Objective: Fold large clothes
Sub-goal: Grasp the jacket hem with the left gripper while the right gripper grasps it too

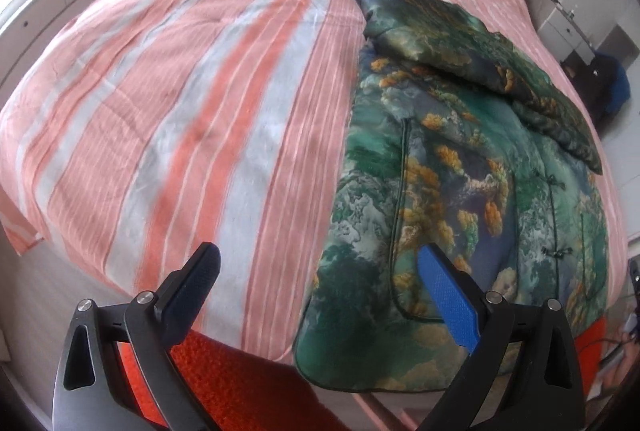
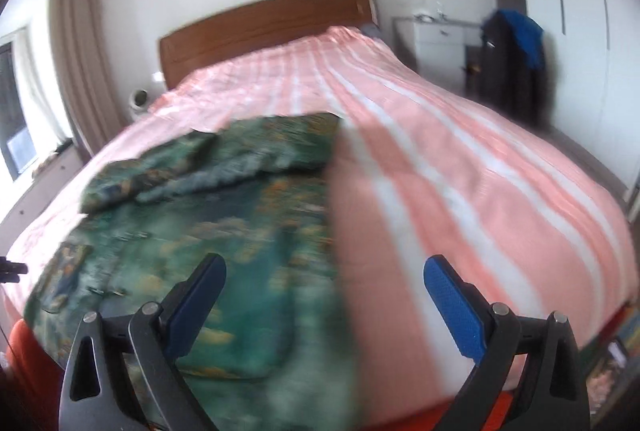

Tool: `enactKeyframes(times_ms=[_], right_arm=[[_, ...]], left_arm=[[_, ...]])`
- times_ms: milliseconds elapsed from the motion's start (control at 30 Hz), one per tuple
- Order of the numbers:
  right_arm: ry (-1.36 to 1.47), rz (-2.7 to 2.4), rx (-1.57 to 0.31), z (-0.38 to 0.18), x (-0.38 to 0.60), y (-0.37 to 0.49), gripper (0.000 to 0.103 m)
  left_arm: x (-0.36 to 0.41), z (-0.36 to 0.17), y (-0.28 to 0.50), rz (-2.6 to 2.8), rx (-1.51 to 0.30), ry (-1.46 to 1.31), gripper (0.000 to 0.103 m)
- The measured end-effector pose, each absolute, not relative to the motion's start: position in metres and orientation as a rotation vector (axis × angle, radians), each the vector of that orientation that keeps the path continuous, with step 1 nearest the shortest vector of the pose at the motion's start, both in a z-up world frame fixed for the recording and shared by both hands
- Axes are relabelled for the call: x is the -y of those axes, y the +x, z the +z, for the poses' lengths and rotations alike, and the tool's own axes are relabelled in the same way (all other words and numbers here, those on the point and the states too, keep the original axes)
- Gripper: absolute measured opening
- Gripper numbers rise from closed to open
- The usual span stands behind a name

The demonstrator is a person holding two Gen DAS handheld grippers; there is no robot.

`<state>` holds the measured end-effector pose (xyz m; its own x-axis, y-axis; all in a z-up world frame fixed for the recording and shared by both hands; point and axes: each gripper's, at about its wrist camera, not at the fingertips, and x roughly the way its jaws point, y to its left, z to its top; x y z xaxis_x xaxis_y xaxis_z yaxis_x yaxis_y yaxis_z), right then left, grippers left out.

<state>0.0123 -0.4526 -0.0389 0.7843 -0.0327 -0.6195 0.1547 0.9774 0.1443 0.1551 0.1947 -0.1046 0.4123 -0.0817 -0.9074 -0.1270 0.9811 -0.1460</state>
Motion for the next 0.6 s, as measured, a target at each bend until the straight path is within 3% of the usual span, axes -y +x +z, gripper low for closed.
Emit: enactKeyframes(times_ms=[267, 333, 400, 433, 467, 500, 533, 600], right_arm=[[0.277, 0.13, -1.061, -0.082, 0.481, 0.02, 0.098], [0.275, 0.185, -1.129, -0.093, 0.473, 0.024, 0.092], [0.265, 0.223, -1.182, -0.099, 0.469, 0.03, 0.067], [0.268, 0.252, -1.223, -0.103, 0.464, 0.033, 0.06], [0.275, 0.272, -1.264, -0.107, 0.46, 0.037, 0.045], [0.279, 0.281, -1.294, -0.11, 0.458, 0.041, 0.031], [0.28, 0.282, -1.317, -0.11, 0.455, 0.043, 0.028], [0.308, 0.308, -1.327, -0.106, 0.452, 0.048, 0.015]], left_arm=[[-0.156, -0.146, 0.155, -0.092, -1.258, -0.036, 0.099], [-0.151, -0.145, 0.151, -0.112, -1.265, -0.026, 0.098], [-0.143, -0.145, 0.143, -0.148, -1.293, -0.006, 0.079], [-0.138, -0.145, 0.14, -0.166, -1.313, 0.005, 0.06], [-0.132, -0.144, 0.135, -0.156, -1.318, 0.054, 0.042], [-0.126, -0.142, 0.131, -0.139, -1.311, 0.108, 0.032], [-0.121, -0.139, 0.128, -0.137, -1.308, 0.135, 0.018], [-0.116, -0.125, 0.125, -0.15, -1.289, 0.127, 0.013]])
